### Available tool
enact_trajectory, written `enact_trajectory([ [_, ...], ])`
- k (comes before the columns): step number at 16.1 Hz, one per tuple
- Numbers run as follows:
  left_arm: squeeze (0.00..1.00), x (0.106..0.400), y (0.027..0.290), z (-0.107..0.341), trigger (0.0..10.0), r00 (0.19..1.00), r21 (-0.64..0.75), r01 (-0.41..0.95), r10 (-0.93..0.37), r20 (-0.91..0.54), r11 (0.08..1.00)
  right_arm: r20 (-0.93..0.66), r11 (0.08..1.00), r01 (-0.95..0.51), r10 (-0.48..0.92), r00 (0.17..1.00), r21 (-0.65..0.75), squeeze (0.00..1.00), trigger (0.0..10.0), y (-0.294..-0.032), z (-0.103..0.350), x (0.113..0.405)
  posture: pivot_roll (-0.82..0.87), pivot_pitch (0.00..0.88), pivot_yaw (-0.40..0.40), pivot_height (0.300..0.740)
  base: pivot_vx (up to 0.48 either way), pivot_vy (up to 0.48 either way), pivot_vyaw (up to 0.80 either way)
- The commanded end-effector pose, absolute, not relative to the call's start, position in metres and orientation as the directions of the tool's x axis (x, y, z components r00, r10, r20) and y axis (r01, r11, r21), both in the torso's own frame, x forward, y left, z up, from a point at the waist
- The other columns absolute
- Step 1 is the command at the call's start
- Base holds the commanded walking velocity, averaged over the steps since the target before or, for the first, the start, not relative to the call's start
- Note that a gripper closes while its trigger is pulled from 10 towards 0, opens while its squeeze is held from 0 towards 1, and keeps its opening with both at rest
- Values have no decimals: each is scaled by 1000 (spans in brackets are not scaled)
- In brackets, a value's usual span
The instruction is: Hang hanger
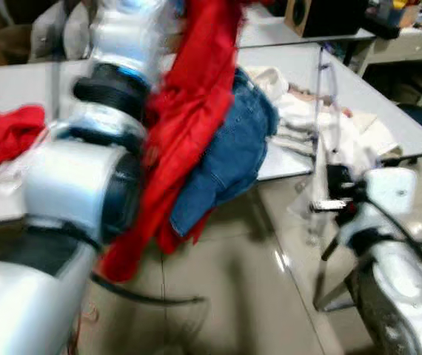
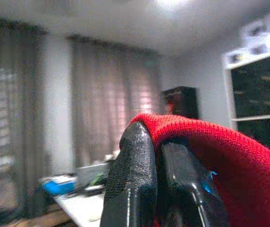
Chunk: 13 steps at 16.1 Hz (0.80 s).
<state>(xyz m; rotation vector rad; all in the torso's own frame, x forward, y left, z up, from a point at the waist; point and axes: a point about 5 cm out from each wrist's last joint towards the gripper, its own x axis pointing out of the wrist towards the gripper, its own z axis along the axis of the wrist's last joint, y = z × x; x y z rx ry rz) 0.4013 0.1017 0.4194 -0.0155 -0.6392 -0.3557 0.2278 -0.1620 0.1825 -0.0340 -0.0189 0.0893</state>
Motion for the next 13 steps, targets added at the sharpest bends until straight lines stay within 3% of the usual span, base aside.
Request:
enact_trajectory([
  [1, 0, 399, 92, 426, 10000, 724, 112, 342, -338, 602, 933, 35, 997, -72, 74, 997, -40, 0, 10000, -166, 186, 224, -83, 0, 41, 740, 311, 0, 0],
  [11, 0, 403, 102, 436, 10000, 782, 180, 198, -266, 564, 963, 35, 993, -105, 106, 994, -45, 0, 10000, -156, 184, 224, -92, 0, 51, 740, 310, 0, 0],
  [13, 0, 399, 103, 447, 10000, 766, 166, 206, -264, 587, 964, 30, 989, -106, 109, 994, -105, 0, 10000, -155, 184, 222, -98, 0, 70, 740, 317, 0, 800],
])
